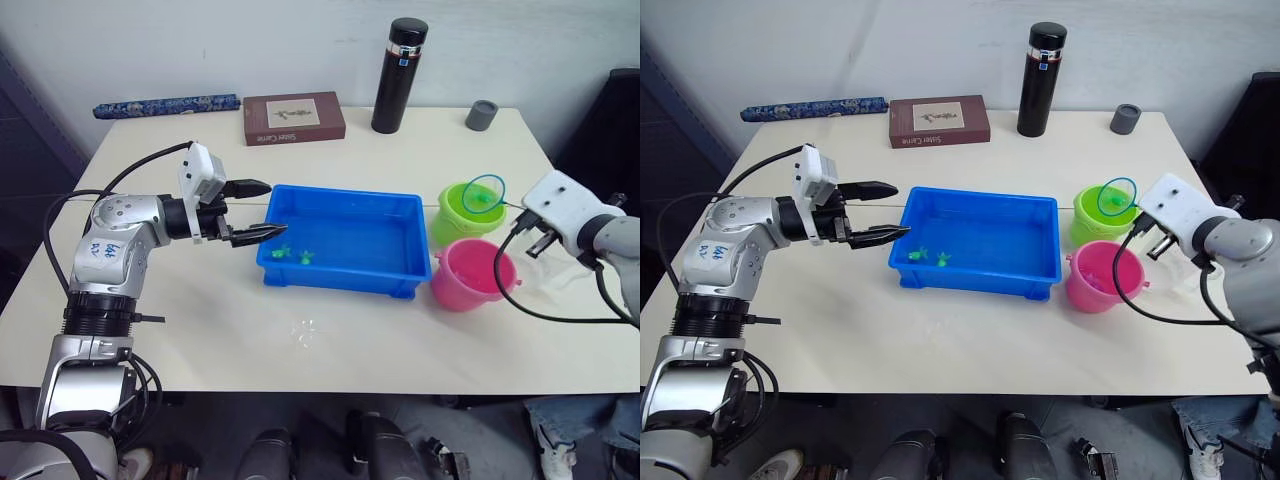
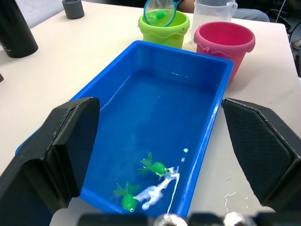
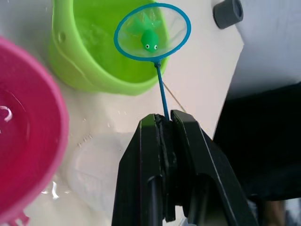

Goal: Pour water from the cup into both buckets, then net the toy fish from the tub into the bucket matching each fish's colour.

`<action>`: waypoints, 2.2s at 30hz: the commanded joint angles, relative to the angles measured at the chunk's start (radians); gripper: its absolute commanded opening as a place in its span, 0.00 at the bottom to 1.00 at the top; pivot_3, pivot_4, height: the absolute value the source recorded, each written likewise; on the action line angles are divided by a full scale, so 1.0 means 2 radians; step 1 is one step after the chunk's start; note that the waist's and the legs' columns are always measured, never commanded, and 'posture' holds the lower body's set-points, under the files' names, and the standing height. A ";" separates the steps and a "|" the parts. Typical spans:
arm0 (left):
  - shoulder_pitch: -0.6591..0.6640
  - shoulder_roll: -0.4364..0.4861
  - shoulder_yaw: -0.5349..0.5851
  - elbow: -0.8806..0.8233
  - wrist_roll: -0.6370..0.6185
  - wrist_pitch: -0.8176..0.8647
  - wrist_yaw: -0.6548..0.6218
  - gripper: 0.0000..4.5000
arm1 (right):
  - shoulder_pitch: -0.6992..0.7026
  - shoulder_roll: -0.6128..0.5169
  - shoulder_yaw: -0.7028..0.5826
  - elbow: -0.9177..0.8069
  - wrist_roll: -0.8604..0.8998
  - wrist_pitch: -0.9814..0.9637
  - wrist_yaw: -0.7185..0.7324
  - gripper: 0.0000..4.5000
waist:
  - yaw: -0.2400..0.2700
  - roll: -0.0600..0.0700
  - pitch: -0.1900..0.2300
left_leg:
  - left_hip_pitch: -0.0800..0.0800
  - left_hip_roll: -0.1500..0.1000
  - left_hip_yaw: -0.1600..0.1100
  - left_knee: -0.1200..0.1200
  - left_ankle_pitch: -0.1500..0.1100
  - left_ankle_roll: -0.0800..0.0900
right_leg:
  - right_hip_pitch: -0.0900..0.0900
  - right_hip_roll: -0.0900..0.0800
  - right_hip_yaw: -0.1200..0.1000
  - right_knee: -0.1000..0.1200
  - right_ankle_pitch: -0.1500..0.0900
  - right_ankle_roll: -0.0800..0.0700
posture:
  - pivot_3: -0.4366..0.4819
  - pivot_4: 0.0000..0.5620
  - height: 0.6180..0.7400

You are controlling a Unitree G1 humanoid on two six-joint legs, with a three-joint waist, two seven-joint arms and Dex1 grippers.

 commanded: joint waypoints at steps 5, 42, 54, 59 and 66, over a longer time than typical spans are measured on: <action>-0.008 -0.002 0.005 -0.001 0.002 -0.013 -0.003 0.99 | 0.024 -0.045 0.000 -0.014 -0.127 -0.128 -0.052 0.00 | 0.000 0.000 0.000 | 0.000 0.000 0.000 0.000 0.000 0.000 | 0.000 0.000 0.000 0.000 0.000 0.000 | 0.48 0.27 1.00; -0.014 -0.018 0.004 0.010 0.013 -0.019 -0.011 0.99 | 0.168 -0.054 -0.061 -0.051 -0.460 -0.248 -0.206 0.00 | 0.000 0.000 0.000 | 0.001 0.000 0.001 0.000 0.001 -0.001 | 0.001 0.002 0.001 0.001 0.000 0.000 | 0.48 0.27 1.00; -0.013 -0.017 0.004 0.010 0.013 -0.019 -0.012 0.99 | 0.201 -0.024 -0.081 -0.064 -0.506 -0.228 -0.232 0.00 | 0.000 0.000 0.000 | 0.002 0.000 0.001 0.000 0.001 -0.001 | 0.001 0.002 0.001 0.001 0.000 0.000 | 0.48 0.27 1.00; -0.012 -0.016 0.004 0.010 0.014 -0.020 -0.012 0.99 | 0.197 -0.015 -0.086 -0.065 -0.527 -0.226 -0.244 0.00 | 0.000 0.000 0.000 | 0.002 0.000 0.001 0.000 0.001 -0.001 | 0.001 0.002 0.001 0.001 0.000 0.000 | 0.48 0.27 1.00; -0.010 -0.015 0.005 0.007 0.014 -0.020 -0.011 0.99 | 0.199 -0.009 -0.083 -0.062 -0.535 -0.231 -0.242 0.00 | 0.000 0.000 0.000 | 0.002 0.000 0.001 0.000 0.001 -0.001 | 0.001 0.002 0.001 0.001 0.000 0.000 | 0.48 0.27 1.00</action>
